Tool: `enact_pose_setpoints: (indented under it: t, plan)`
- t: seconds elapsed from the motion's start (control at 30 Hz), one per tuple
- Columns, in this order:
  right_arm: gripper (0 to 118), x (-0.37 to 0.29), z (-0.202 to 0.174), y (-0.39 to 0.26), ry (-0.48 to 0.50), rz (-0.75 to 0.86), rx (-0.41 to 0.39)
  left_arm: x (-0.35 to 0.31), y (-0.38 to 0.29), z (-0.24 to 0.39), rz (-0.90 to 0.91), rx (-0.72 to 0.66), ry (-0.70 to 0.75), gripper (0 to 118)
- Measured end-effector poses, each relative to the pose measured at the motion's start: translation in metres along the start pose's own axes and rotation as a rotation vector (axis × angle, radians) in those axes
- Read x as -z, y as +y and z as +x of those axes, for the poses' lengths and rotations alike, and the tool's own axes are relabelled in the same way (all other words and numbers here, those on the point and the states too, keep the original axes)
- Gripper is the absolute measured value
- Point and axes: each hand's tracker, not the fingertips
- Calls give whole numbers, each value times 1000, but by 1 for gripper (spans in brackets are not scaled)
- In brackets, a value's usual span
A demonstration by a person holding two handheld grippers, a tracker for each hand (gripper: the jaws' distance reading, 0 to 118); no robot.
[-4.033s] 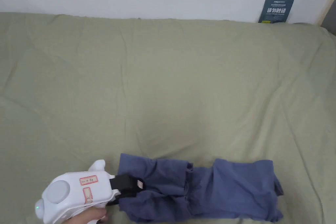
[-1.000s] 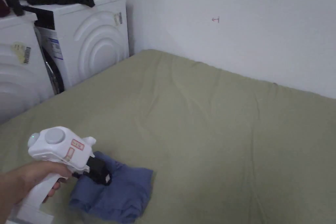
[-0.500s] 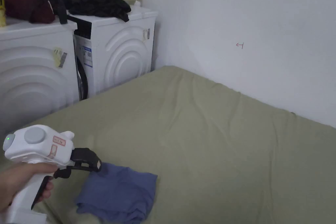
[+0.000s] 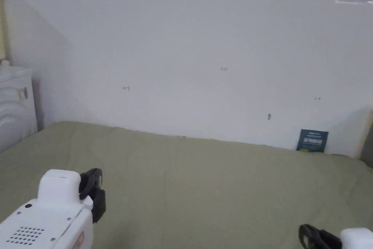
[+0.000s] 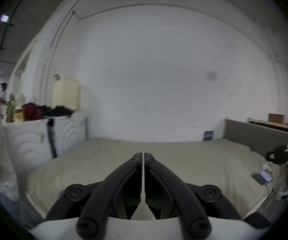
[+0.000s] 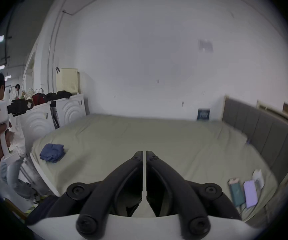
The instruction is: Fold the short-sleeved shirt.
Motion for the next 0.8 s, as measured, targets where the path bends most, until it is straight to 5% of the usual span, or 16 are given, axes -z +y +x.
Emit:
enact_pose_setpoints:
  t: [0.17, 0.3, 0.43, 0.8]
  plan:
    - [5, -24, 12, 39, -66, 128, 69, 8, 8, 68, 48, 183, -2, 1]
    - [5, -40, 19, 50, -104, 223, 10, -17, 24, 73, 88, -24, -76, 1]
    - [5, -46, 3, 56, -168, 239, -84, -29, 27, 75, 116, 32, -66, 1]
    - [7, -41, 1, 55, -149, 230, -6, -34, 27, 61, 69, 28, -51, 1]
